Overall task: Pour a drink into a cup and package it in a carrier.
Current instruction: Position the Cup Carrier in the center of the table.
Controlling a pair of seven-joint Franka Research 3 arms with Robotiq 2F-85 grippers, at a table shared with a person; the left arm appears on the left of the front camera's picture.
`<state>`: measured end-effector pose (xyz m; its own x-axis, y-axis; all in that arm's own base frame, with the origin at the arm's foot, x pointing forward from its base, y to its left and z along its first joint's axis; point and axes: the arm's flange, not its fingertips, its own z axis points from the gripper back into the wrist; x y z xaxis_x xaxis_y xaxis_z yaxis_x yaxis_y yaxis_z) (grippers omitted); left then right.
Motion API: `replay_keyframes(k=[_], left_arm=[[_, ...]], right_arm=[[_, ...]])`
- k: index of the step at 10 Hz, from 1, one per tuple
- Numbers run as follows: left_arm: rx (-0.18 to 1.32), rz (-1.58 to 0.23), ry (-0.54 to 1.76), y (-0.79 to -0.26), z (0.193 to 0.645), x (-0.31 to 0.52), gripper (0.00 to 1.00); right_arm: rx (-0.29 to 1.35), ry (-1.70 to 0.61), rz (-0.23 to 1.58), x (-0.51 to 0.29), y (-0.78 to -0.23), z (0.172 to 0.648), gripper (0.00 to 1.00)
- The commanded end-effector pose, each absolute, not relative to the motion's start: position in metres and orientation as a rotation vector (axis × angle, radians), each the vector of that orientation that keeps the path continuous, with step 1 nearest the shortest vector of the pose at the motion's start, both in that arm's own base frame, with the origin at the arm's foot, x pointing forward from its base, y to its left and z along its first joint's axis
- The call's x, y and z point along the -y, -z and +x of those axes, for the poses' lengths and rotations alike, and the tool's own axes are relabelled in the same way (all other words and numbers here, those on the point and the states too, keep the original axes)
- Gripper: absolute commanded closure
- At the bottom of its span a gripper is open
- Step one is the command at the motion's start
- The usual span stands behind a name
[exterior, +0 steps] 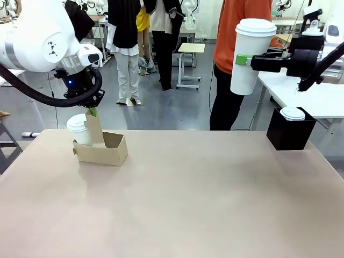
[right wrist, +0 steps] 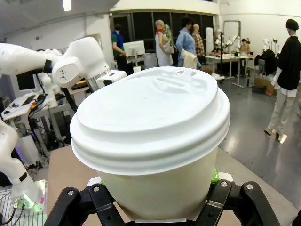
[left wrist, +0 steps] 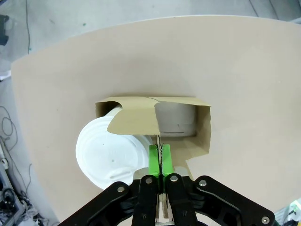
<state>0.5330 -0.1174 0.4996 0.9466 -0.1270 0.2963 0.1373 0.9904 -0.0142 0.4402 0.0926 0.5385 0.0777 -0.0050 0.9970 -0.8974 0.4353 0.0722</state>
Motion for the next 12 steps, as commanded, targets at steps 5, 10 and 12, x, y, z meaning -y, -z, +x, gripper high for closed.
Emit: replay_keyframes(k=[5,10,12], left_arm=[[0.323,-0.029,-0.008,-0.554,0.509,0.128,0.98],[0.35,-0.058,-0.117,-0.611,0.439,0.227,0.98],[0.397,-0.03,-0.113,-0.608,0.411,0.276,0.98]], right_arm=[[1.331,-0.825,0.909,-0.095,-0.543,0.442,0.2],[1.331,-0.825,0.909,-0.095,-0.543,0.442,0.2],[1.331,-0.825,0.909,-0.095,-0.543,0.442,0.2]])
